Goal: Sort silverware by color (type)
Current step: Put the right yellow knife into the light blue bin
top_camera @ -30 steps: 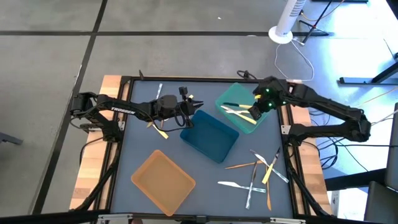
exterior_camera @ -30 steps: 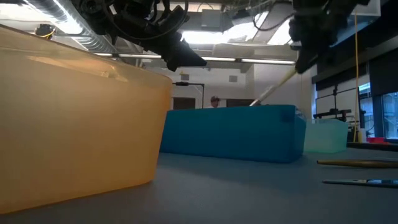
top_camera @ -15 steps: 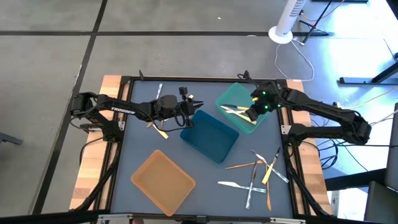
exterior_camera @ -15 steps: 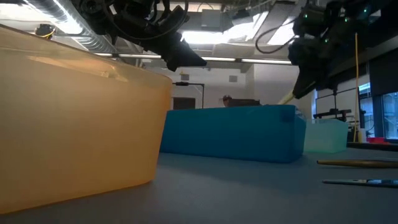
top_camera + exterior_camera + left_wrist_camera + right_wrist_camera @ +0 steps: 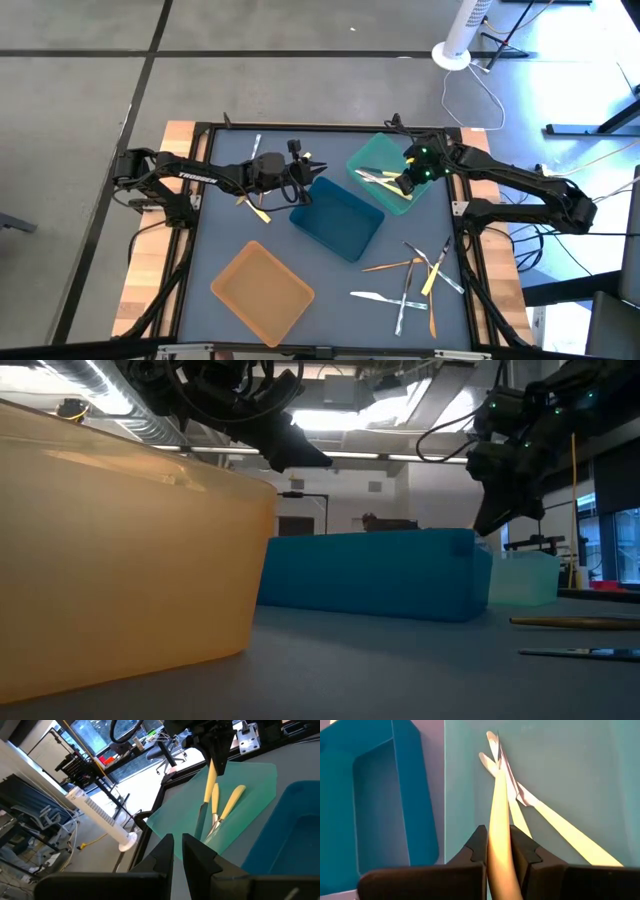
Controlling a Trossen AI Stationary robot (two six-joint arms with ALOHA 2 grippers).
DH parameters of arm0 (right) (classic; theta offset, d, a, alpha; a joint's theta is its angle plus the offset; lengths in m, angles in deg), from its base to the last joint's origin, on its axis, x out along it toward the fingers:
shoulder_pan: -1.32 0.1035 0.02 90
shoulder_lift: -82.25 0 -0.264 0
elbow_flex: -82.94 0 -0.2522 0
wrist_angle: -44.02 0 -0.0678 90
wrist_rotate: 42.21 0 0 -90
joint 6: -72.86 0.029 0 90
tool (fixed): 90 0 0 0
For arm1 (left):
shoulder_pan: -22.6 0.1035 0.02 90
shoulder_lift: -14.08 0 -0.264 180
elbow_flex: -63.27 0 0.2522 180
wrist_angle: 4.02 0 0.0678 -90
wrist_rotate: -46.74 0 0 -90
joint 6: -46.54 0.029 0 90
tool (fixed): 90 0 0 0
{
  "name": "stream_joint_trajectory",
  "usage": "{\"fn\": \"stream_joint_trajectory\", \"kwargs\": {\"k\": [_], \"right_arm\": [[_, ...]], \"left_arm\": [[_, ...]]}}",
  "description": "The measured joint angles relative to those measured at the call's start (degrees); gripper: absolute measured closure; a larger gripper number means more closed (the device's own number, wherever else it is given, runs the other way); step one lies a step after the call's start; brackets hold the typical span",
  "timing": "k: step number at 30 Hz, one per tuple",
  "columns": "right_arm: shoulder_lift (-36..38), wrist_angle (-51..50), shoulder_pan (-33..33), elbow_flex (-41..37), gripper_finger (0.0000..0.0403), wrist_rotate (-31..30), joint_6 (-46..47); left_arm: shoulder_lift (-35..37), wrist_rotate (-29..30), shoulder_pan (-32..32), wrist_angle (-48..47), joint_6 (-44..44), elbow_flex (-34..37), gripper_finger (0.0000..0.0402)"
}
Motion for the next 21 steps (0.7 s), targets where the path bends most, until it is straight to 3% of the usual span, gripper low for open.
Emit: {"fn": "stream_joint_trajectory", "kwargs": {"k": [10,21], "right_arm": [[0.00,-0.12,0.00,0.00,0.0364,-6.53,-0.07],[0.00,-0.18,0.04,0.00,0.0319,-6.52,-0.04]], "left_arm": [[0.00,0.00,0.00,0.00,0.00,0.04,0.0369],[0.00,0.00,0.00,0.01,0.00,0.04,0.0370]]}}
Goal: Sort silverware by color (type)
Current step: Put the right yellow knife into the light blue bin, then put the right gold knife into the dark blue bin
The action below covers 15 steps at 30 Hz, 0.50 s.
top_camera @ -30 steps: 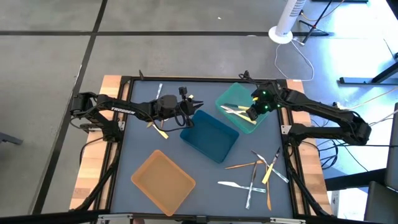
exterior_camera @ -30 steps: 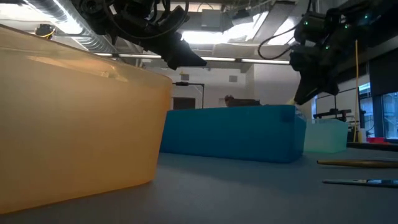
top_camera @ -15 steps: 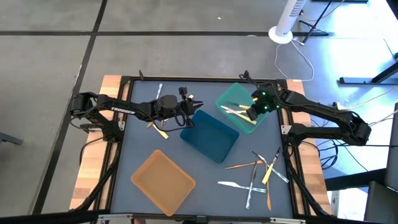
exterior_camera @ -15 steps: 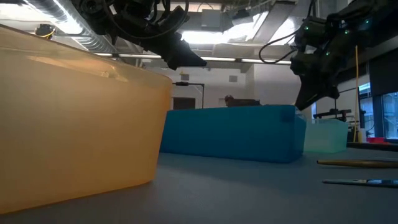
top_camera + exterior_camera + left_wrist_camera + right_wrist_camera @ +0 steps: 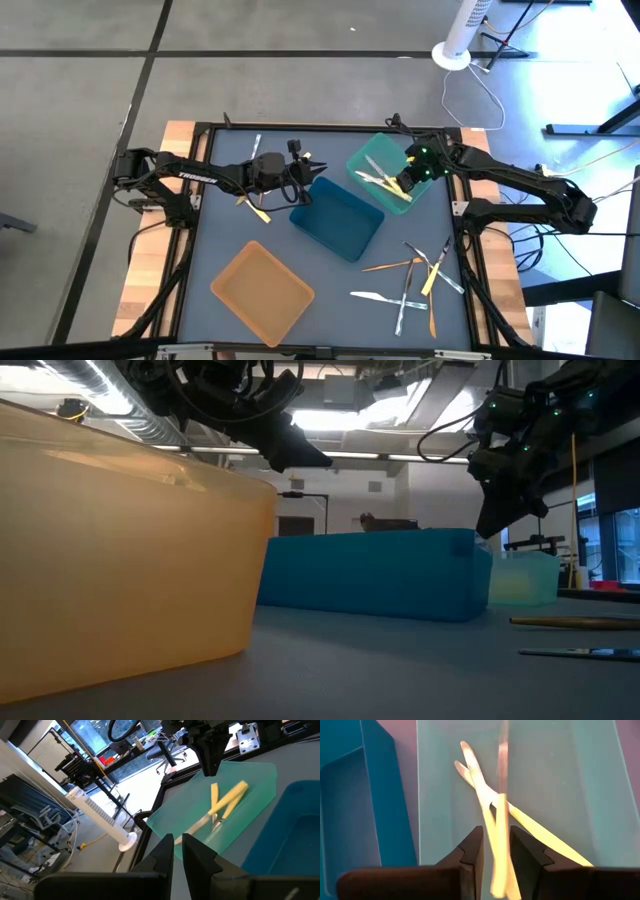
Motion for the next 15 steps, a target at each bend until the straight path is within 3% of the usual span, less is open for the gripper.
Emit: {"fn": "stream_joint_trajectory", "kwargs": {"k": [15], "right_arm": [[0.00,-0.69,-0.01,0.00,0.0248,0.00,0.00]], "left_arm": [[0.00,0.00,0.00,-0.01,0.00,0.00,0.0370]]}}
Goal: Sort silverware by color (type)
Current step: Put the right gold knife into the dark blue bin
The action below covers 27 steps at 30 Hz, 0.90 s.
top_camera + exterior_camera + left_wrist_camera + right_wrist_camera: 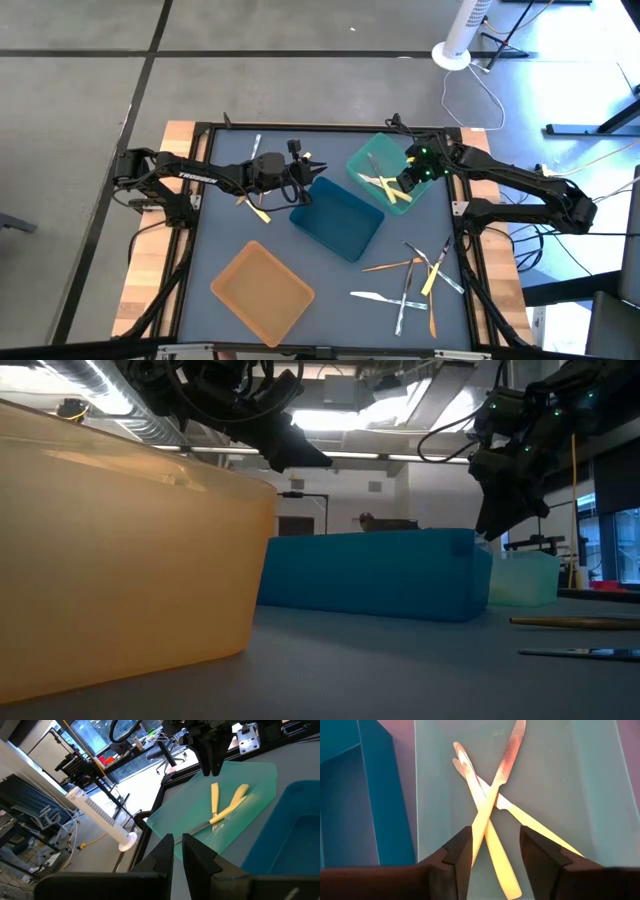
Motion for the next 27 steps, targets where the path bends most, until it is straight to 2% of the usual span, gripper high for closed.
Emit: {"fn": "stream_joint_trajectory", "kwargs": {"k": [12,27], "right_arm": [[0.00,-0.36,-0.01,0.00,0.0202,0.00,0.02],[0.00,-0.34,0.01,0.02,0.0198,0.00,0.02]], "left_arm": [[0.00,0.00,0.00,0.00,0.02,0.00,0.0369],[0.00,0.00,0.00,0.02,-0.12,0.00,0.0369]]}}
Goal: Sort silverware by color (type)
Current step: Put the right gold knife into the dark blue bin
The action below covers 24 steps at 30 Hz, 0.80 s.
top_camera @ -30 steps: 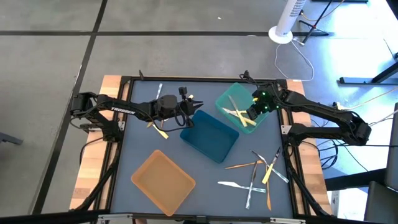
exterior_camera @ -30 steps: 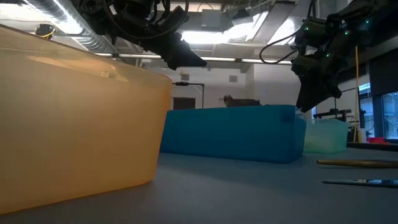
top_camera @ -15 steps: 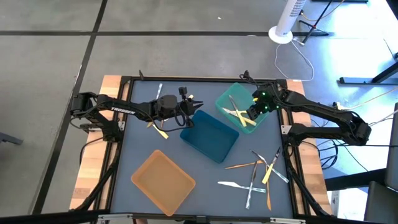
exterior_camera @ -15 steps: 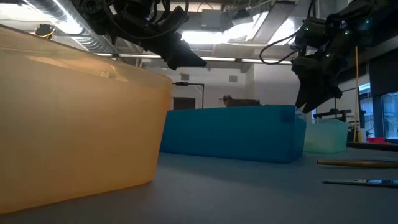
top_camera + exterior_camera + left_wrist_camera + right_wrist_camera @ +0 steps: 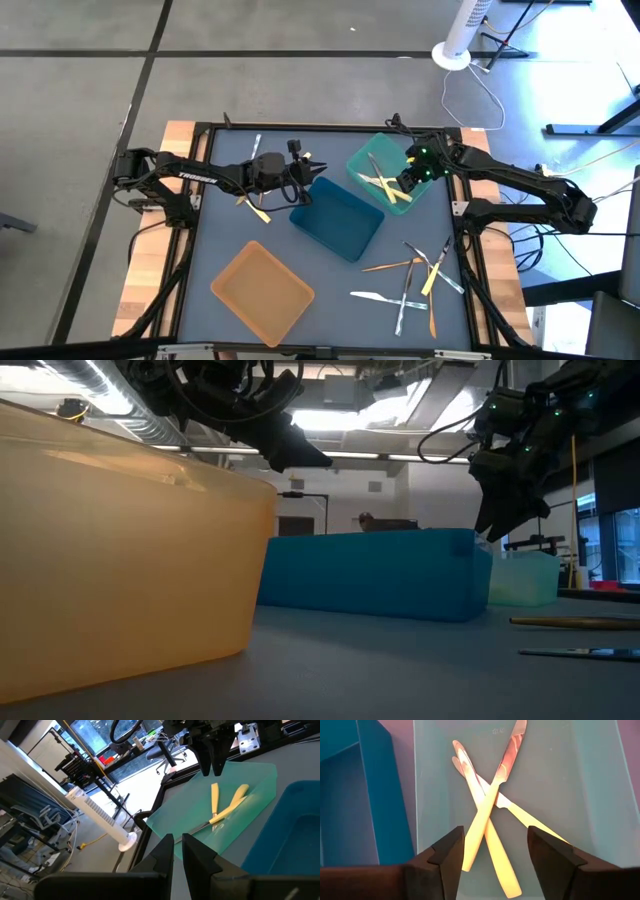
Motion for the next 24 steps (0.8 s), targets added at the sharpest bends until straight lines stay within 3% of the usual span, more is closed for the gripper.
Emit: {"fn": "stream_joint_trajectory", "kwargs": {"k": [9,20,24], "right_arm": [[0.00,0.04,0.00,0.00,0.0198,0.00,0.00],[0.00,0.07,0.00,0.00,0.0198,0.00,0.00],[0.00,0.04,-0.02,0.00,0.0198,0.00,0.00]], "left_arm": [[0.00,0.19,0.00,0.35,-0.07,0.00,0.0369],[0.00,0.85,1.65,0.33,-8.38,0.00,0.0369],[0.00,0.87,2.83,0.31,-11.91,0.00,0.0351]]}}
